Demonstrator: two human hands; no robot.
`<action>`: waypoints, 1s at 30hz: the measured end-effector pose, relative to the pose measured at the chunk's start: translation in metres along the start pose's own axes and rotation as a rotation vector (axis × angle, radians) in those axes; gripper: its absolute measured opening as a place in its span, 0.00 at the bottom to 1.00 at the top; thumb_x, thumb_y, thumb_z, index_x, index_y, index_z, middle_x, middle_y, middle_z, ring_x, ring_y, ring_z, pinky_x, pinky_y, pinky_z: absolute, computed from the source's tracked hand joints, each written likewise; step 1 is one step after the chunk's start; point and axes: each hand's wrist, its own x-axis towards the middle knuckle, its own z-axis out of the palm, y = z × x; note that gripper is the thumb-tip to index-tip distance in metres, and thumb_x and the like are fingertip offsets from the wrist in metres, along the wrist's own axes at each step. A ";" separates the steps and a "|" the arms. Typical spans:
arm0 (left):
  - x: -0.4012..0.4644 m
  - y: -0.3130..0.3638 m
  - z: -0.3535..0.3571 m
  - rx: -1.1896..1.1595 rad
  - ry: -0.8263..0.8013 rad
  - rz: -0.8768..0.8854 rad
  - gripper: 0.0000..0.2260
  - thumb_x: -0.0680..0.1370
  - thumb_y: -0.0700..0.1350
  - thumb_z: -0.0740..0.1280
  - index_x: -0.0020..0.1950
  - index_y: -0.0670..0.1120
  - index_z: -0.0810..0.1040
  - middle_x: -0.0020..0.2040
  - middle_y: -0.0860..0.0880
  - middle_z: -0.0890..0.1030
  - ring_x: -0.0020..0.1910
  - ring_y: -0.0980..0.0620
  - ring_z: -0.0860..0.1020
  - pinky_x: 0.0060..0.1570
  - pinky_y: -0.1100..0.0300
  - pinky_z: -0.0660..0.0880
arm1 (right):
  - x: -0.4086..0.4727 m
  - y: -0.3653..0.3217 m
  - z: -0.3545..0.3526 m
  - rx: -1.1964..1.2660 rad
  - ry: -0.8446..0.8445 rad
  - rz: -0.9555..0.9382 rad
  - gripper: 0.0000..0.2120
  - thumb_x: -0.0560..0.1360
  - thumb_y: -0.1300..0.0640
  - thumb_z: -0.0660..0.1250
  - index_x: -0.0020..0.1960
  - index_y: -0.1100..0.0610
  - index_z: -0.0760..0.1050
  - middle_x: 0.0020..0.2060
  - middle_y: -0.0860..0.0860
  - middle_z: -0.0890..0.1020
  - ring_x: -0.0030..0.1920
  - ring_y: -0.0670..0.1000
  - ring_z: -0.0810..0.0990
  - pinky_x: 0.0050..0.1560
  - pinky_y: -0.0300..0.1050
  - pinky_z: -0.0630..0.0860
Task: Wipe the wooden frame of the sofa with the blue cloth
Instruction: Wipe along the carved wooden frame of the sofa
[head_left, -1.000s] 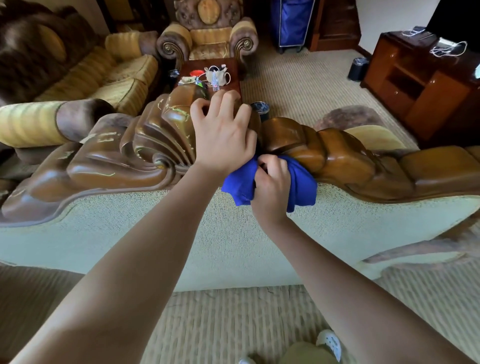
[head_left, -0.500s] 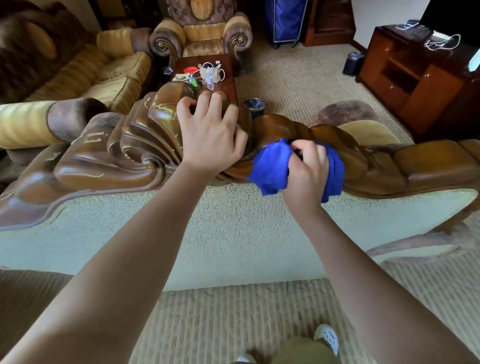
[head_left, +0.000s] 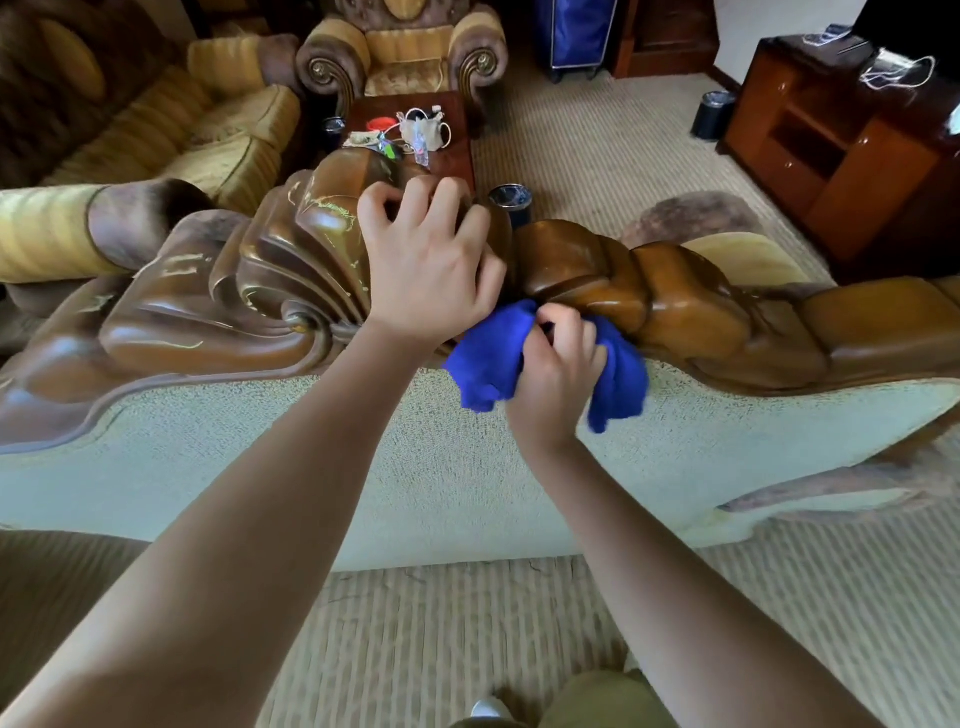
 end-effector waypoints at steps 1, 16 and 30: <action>0.000 -0.001 0.001 0.005 0.014 0.008 0.09 0.71 0.47 0.60 0.39 0.44 0.75 0.43 0.46 0.78 0.40 0.43 0.74 0.46 0.50 0.62 | 0.000 -0.005 0.003 0.001 0.003 0.029 0.06 0.64 0.68 0.67 0.35 0.58 0.76 0.40 0.52 0.80 0.38 0.54 0.67 0.38 0.47 0.60; -0.002 -0.001 -0.001 0.024 0.006 -0.010 0.08 0.71 0.47 0.59 0.38 0.44 0.75 0.43 0.46 0.77 0.40 0.43 0.72 0.47 0.50 0.62 | 0.039 0.037 -0.030 -0.158 -0.006 0.048 0.05 0.64 0.65 0.68 0.33 0.57 0.75 0.39 0.52 0.77 0.38 0.57 0.73 0.39 0.47 0.63; 0.003 0.005 0.001 -0.018 0.006 -0.067 0.09 0.71 0.47 0.60 0.38 0.44 0.77 0.44 0.47 0.79 0.41 0.43 0.74 0.47 0.50 0.61 | 0.047 0.042 -0.038 -0.207 0.001 0.137 0.05 0.62 0.68 0.63 0.33 0.59 0.73 0.43 0.54 0.77 0.40 0.59 0.75 0.36 0.47 0.66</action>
